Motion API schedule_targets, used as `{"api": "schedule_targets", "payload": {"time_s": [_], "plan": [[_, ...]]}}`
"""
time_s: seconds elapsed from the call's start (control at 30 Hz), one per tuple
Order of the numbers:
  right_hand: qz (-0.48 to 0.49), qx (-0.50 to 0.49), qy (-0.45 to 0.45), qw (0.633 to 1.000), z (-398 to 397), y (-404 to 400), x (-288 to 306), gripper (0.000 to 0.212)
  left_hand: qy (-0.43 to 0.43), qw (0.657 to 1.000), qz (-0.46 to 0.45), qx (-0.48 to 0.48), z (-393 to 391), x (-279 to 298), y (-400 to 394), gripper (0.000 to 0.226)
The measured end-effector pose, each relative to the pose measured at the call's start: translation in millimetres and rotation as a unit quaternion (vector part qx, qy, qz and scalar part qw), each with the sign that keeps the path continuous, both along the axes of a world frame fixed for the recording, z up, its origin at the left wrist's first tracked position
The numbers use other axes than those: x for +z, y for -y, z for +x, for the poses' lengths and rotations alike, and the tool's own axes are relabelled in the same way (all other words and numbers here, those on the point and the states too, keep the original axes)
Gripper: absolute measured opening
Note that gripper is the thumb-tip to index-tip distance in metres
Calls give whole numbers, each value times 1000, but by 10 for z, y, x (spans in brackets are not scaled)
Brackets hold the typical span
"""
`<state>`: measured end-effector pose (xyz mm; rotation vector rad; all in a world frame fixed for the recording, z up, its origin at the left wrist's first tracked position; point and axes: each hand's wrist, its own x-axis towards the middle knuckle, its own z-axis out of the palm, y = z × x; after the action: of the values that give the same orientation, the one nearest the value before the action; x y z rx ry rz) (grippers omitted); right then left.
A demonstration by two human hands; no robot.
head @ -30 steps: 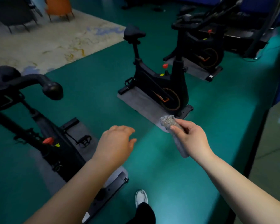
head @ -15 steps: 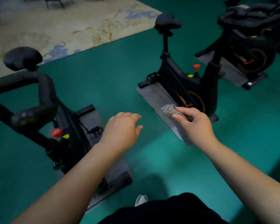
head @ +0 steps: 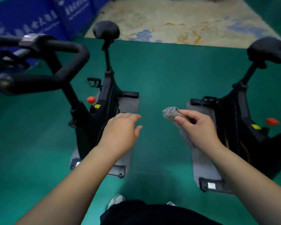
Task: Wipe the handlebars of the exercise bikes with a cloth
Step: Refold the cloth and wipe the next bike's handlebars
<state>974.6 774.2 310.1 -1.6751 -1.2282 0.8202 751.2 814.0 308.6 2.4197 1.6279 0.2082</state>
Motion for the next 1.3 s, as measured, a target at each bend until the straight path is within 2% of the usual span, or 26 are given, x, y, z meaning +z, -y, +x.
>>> {"api": "schedule_targets", "payload": {"time_s": [0.17, 0.37, 0.47, 0.63, 0.87, 1.03, 1.17, 1.3], "plan": [[5, 115, -36, 993, -147, -336, 0, 23, 6, 993, 3, 119, -206, 51, 248, 40], [7, 226, -28, 974, -537, -846, 65, 21, 14, 976, 6, 217, -468, 94, 228, 44], [20, 255, -16, 967, -688, -1120, 91, 25, 16, 973, 7, 231, -535, 22, 64, 48], [27, 282, -22, 959, -848, -1530, 187, 20, -17, 971, -34, 236, -648, -97, -257, 61], [98, 333, -47, 937, -1065, -1987, 603, 28, -25, 965, -17, 260, -731, 4, -438, 61], [156, 426, -82, 887, -1376, -2358, 934, 27, -12, 948, -3, 318, -739, 73, -456, 58], [165, 534, -129, 819, -1571, -2627, 1091, 24, -26, 916, 5, 401, -628, 183, -499, 54], [173, 638, -118, 741, -1724, -2880, 1160, 25, -44, 869, 40, 491, -413, 283, -550, 50]]}}
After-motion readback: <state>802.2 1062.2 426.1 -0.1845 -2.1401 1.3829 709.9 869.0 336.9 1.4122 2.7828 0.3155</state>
